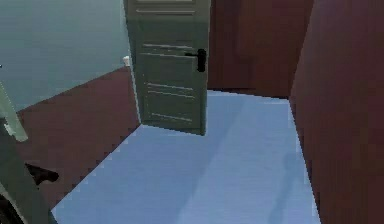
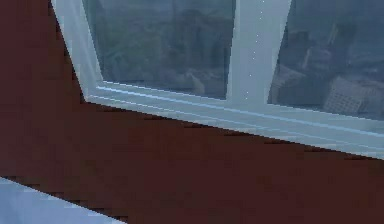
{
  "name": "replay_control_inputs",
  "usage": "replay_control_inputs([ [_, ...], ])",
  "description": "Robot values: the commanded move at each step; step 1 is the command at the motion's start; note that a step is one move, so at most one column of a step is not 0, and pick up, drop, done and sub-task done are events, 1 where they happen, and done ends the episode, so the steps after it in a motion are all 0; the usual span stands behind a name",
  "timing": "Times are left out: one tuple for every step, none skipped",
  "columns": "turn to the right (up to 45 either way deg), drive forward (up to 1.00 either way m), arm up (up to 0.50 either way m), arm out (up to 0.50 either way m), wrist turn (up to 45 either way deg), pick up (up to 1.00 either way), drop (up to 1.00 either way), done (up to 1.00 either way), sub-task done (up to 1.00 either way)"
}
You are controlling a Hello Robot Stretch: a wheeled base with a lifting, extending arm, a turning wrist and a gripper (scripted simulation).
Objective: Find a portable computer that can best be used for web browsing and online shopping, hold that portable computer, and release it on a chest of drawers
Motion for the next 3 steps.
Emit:
replay_control_inputs([
  [0.0, 0.8, 0.0, 0.0, 0.0, 0.0, 0.0, 0.0, 0.0],
  [-45.0, 0.0, 0.0, 0.0, 0.0, 0.0, 0.0, 0.0, 0.0],
  [0.0, 1.0, 0.0, 0.0, 0.0, 0.0, 0.0, 0.0, 0.0],
])
